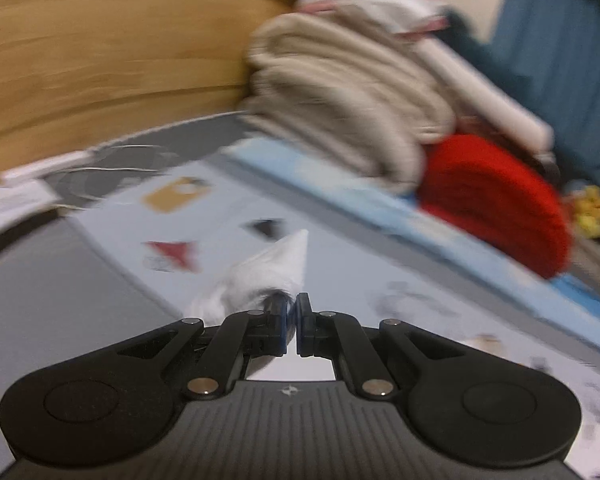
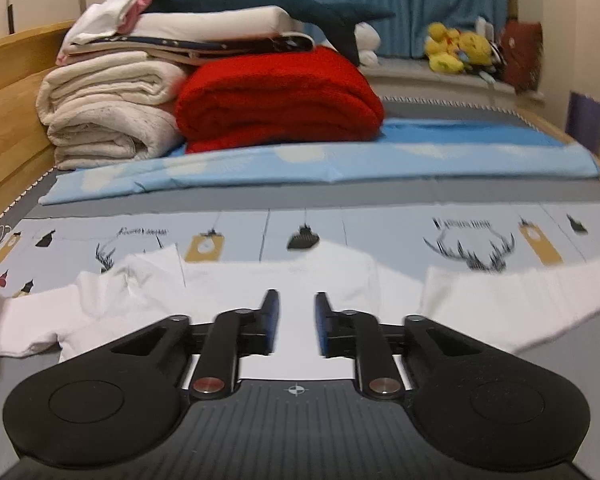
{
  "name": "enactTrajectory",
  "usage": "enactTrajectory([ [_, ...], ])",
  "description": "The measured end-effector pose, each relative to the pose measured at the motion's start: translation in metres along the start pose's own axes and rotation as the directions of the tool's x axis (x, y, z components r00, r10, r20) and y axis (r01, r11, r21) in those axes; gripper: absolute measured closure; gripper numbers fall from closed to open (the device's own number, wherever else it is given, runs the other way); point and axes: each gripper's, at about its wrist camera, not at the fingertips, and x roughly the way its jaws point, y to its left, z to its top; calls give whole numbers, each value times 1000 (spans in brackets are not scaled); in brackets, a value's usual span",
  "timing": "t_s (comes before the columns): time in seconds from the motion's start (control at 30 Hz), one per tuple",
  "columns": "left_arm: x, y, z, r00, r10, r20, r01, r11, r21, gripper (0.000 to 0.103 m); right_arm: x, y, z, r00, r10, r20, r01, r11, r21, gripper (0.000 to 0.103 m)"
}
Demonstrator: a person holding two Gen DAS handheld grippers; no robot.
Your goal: Fold small clothes
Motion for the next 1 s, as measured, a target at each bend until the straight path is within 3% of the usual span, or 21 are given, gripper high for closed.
enactTrajectory([
  [0.17, -9, -103, -37, 986, -168, -6, 168, 985, 45, 99, -1, -5, -9, 999, -14, -52, 18, 998, 62, 93],
  [0.27, -11, -167, -69, 955, -294, -48, 297, 951, 84, 99, 6, -5, -11, 995, 2, -98, 9, 993, 114, 92],
  [0.33, -9, -207, -93, 918, -384, -101, 394, 912, 110, 99, 13, -5, -10, 993, 18, -117, -1, 989, 147, 92],
  [0.37, -5, -225, -105, 889, -432, -152, 450, 886, 112, 98, 17, -3, -9, 992, 28, -124, -8, 988, 157, 92],
  [0.4, 3, -239, -115, 847, -479, -230, 509, 856, 92, 88, 20, -2, -8, 991, 36, -126, -16, 987, 160, 92],
  [0.43, 13, -249, -125, 792, -519, -320, 562, 826, 52, 83, 24, -1, -8, 991, 40, -128, -19, 987, 162, 92],
  [0.47, 20, -253, -132, 762, -534, -366, 579, 815, 15, 78, 28, 0, -6, 990, 42, -133, -19, 986, 167, 92],
  [0.5, 24, -253, -135, 768, -520, -373, 562, 827, 3, 78, 34, 0, -5, 989, 45, -142, -20, 984, 177, 91],
  [0.6, 40, -240, -129, 817, -448, -364, 469, 883, -33, 78, 49, -1, -5, 984, 68, -162, -33, 977, 209, 91],
  [0.7, 61, -224, -111, 906, -256, -338, 284, 958, 37, 78, 70, 1, -9, 977, 90, -194, -46, 974, 223, 91],
  [0.77, 75, -212, -100, 943, -132, -305, 166, 982, 88, 77, 88, 4, -13, 958, 122, -260, -52, 964, 259, 85],
  [0.87, 93, -190, -83, 957, -54, -284, 72, 996, 55, 77, 112, 20, -22, 923, 205, -324, -118, 956, 270, 76],
  [1.0, 109, -176, -64, 961, -28, -276, 33, 999, 13, 73, 130, 56, -31, 903, 223, -367, -186, 973, 135, 63],
])
